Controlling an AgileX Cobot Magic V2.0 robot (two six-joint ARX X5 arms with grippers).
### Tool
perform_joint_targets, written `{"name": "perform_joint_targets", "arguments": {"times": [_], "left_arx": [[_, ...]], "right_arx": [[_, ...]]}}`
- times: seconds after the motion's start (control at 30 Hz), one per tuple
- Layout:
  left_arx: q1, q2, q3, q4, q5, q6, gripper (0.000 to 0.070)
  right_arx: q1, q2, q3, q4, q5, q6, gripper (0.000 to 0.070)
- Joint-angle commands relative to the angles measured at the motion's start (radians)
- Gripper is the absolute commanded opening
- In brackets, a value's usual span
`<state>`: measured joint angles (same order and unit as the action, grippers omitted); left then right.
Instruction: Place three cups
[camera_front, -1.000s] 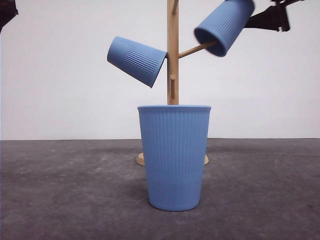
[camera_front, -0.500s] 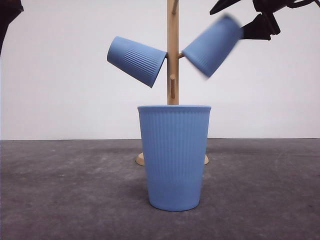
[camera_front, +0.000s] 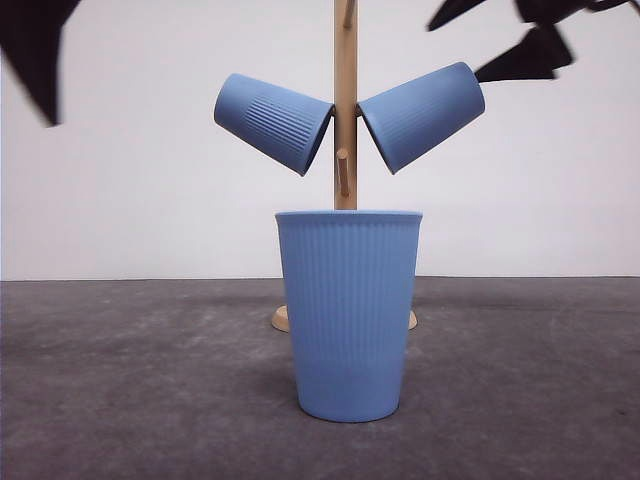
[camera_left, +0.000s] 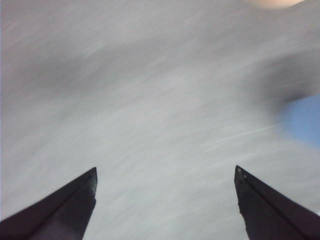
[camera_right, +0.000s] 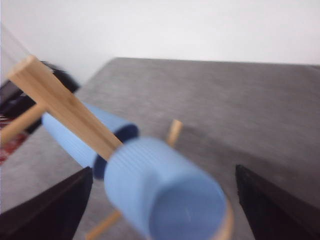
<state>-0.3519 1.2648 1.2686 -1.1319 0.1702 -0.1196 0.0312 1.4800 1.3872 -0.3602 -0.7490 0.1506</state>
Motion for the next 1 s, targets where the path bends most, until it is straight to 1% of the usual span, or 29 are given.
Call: {"name": "perform_joint_targets", "arguments": {"times": [0.0,0.07,0.13,0.2,0.27,0.33,0.47,0.57,0.7,0.77,0.8,0.83,0.9,0.93,0.97], "left_arx": [[-0.023,0.012,0.008,0.045,0.083,0.014,0.0516],[-0.052,0.017,0.008,0.09,0.142,0.013,0.0512],[-0.093,0.028,0.008,0.127,0.143,0.002,0.0509],[-0.141,0.049,0.008,0.162,0.138,-0.003,0.0509],[-0.188,0.083,0.008,0.184,0.137,-0.009,0.0509],[-0.228,0.125,0.008,0.189,0.138,-0.01,0.0509],[-0.297,0.228,0.008,0.205,0.137,-0.014,0.0509],[-0.329,0.291,0.008,0.237,0.128,-0.022,0.0509],[-0.359,0.347,0.008,0.288,0.088,-0.032,0.0509],[-0.368,0.367,0.008,0.308,0.077,-0.035,0.0497],[-0.372,0.375,0.008,0.315,0.072,-0.036,0.0451],[-0.376,0.382,0.008,0.321,0.066,-0.035,0.038],[-0.382,0.398,0.008,0.336,0.055,-0.028,0.0185],[-0.386,0.405,0.008,0.34,0.052,-0.025,0.0101],[-0.39,0.412,0.008,0.343,0.051,-0.023,0.0048]], "right_arx": [[-0.005,-0.058,0.02,-0.083,0.041,-0.113,0.0582],[-0.008,-0.112,0.02,-0.188,0.107,-0.176,0.0582],[-0.007,-0.163,0.02,-0.291,0.146,-0.225,0.0582],[-0.001,-0.213,0.019,-0.392,0.149,-0.268,0.0582],[0.02,-0.255,0.018,-0.483,0.153,-0.297,0.0582],[0.046,-0.296,0.009,-0.548,0.179,-0.316,0.0582],[0.092,-0.389,-0.052,-0.589,0.252,-0.312,0.0582],[0.117,-0.468,-0.129,-0.595,0.253,-0.276,0.0581],[0.142,-0.57,-0.247,-0.598,0.253,-0.236,0.0581],[0.153,-0.618,-0.301,-0.602,0.252,-0.215,0.0581],[0.157,-0.639,-0.323,-0.604,0.252,-0.207,0.0581],[0.16,-0.659,-0.344,-0.607,0.253,-0.199,0.0581],[0.163,-0.696,-0.378,-0.611,0.253,-0.184,0.0581],[0.163,-0.714,-0.391,-0.612,0.252,-0.179,0.0581],[0.163,-0.729,-0.4,-0.615,0.252,-0.173,0.0581]]}}
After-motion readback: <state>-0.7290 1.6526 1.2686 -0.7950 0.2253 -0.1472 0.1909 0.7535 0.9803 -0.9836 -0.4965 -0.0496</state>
